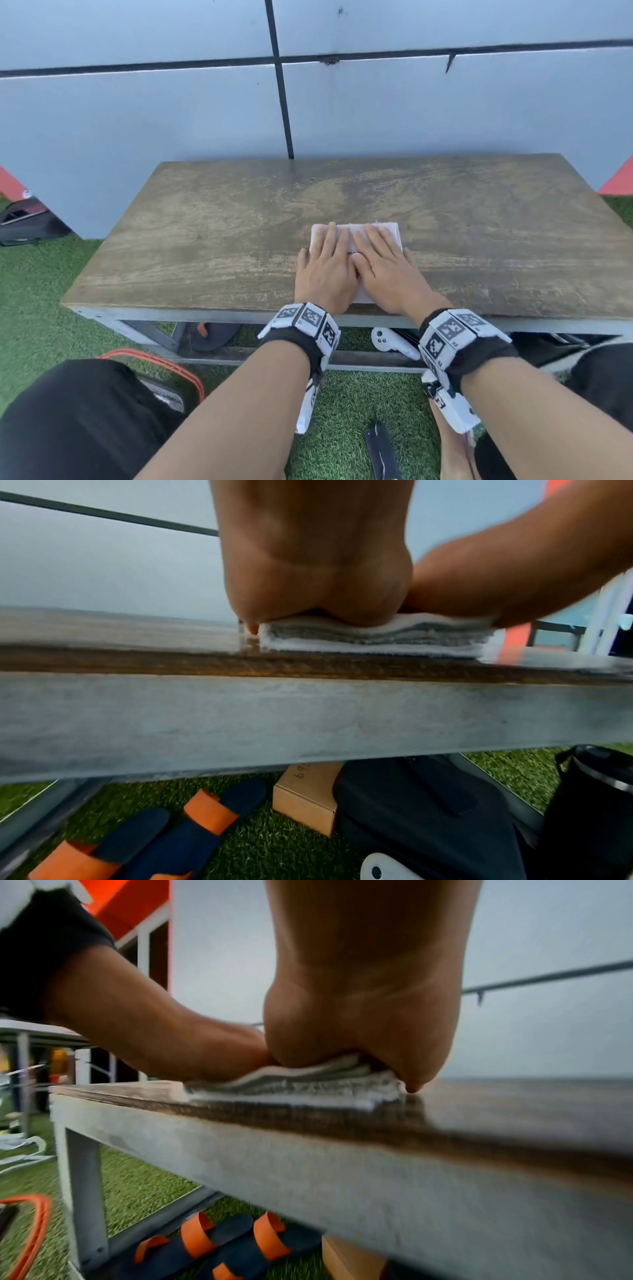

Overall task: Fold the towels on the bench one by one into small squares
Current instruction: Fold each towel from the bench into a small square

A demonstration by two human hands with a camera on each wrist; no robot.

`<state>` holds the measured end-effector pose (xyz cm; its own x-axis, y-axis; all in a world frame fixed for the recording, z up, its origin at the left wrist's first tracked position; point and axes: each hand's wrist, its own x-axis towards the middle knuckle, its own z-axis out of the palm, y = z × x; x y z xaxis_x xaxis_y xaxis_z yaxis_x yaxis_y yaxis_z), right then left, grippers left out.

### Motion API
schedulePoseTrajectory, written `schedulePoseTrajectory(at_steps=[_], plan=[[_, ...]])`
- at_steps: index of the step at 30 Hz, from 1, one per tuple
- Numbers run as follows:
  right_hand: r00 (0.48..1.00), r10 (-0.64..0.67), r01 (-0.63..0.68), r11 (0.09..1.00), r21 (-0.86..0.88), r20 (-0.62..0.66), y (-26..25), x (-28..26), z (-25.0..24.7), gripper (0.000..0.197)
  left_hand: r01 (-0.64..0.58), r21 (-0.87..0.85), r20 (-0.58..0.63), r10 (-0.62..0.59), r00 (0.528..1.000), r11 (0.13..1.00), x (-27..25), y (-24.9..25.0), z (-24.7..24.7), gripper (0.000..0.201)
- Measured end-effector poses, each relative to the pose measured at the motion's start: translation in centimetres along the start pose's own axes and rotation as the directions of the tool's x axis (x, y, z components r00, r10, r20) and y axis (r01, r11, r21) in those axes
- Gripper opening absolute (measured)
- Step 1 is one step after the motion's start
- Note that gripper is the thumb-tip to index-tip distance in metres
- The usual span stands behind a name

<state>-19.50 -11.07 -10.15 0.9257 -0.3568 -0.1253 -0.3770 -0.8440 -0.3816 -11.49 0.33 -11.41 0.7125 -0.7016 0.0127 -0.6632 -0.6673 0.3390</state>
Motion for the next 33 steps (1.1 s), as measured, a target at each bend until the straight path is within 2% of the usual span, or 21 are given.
schedulePoseTrajectory(at_steps=[2,7,15,20,24,28,31,33], plan=[[0.999,0.031,-0.031,0.999,0.017,-0.024,0.7,0.1,1.0,0.057,0.022,-0.027,0.006,-0.022,1.0,0.999,0.1,-0.7,0.0,0.055],[0.997,0.045,-0.045,0.999,-0.004,-0.065,0.7,0.4,1.2,0.059,0.171,-0.102,0.018,-0.17,0.985,0.98,0.4,-2.5,0.1,0.055],[0.989,0.144,-0.142,0.988,0.066,-0.041,0.6,-0.1,1.4,0.063,0.287,-0.132,0.045,-0.284,0.958,0.949,0.2,-2.1,0.0,0.071],[0.978,0.207,-0.205,0.975,0.085,-0.012,1.3,-1.4,1.4,0.067,0.31,-0.135,0.052,-0.306,0.951,0.941,-0.5,-2.0,-0.1,0.072],[0.967,0.252,-0.254,0.964,0.073,0.031,1.6,-2.3,1.0,0.072,0.314,-0.156,0.03,-0.313,0.949,0.937,-1.5,-1.9,-0.3,0.065],[0.967,0.246,-0.25,0.967,0.051,0.071,1.5,-3.2,1.0,0.072,0.307,-0.185,-0.059,-0.322,0.945,0.934,-2.0,-1.8,-0.8,0.052],[0.968,0.24,-0.245,0.967,0.069,0.067,1.0,-3.9,0.9,0.067,0.305,-0.213,-0.001,-0.312,0.95,0.928,-2.4,-1.7,-2.2,0.039],[0.97,0.238,-0.242,0.965,0.103,0.053,0.6,-4.2,0.4,0.059,0.28,-0.34,0.079,-0.269,0.96,0.898,-3.0,-1.9,-3.6,0.03]])
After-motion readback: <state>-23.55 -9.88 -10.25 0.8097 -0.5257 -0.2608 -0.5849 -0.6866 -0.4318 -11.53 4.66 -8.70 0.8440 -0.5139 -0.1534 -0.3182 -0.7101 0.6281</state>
